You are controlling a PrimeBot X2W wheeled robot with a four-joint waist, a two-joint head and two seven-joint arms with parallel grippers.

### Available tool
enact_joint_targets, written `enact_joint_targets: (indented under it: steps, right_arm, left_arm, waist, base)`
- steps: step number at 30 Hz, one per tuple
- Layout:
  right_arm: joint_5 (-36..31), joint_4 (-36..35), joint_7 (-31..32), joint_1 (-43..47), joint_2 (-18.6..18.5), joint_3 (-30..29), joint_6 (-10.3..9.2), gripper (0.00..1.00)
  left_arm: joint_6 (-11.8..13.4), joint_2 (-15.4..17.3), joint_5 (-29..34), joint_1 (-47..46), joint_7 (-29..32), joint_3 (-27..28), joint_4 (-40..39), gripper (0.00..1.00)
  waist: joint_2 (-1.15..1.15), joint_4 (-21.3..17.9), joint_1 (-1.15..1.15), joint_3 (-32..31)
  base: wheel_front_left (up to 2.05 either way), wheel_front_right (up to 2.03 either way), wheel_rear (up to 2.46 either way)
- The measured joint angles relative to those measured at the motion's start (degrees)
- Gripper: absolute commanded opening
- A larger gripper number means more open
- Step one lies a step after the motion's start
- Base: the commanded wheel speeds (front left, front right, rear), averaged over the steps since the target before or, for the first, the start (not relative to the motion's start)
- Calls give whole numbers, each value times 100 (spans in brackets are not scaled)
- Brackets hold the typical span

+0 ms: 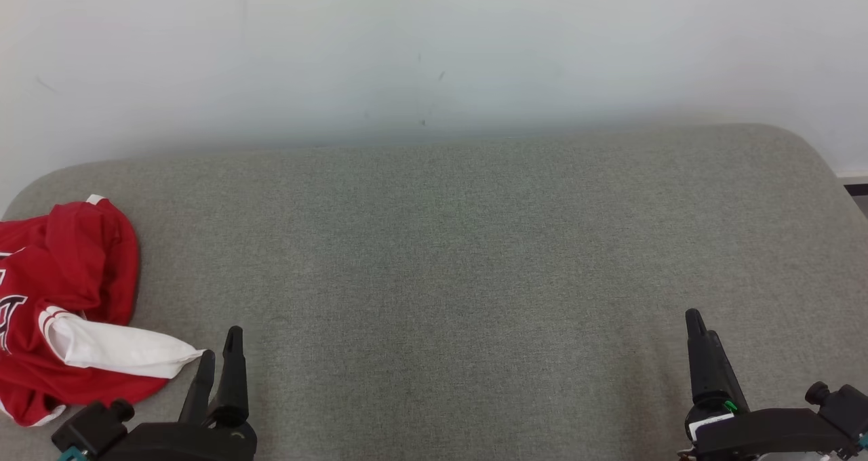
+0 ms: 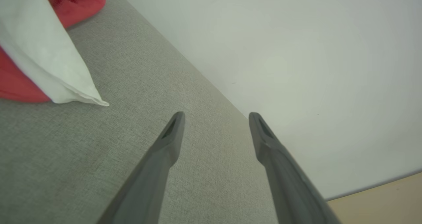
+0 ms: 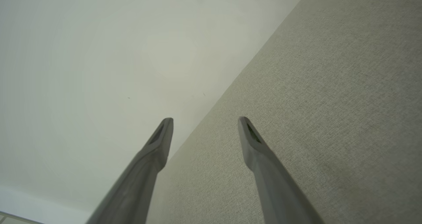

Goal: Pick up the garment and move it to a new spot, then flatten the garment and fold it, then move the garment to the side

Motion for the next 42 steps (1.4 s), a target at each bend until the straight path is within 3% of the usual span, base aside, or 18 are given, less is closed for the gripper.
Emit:
enact_joint_targets:
  steps: [7,8,42]
  right_arm:
    - [-624,-13,-146,52,-11,136,0,100]
    - [-1349,26,-298,89,-29,234,0,100]
    - [-3493,-107,-803,209,-41,470,0,100]
  left_arm:
    - [122,31,726,9,-145,-101,-20,100]
    - [282,98,1467,70,-292,-234,-67,100]
    - [682,232,3549,110,-802,-587,-313,100]
  waist:
    - [0,10,0,0]
    - [0,29,0,-14]
    - [0,53,0,-4]
  base:
    - [0,0,0]
    - [0,0,0]
    - [0,0,0]
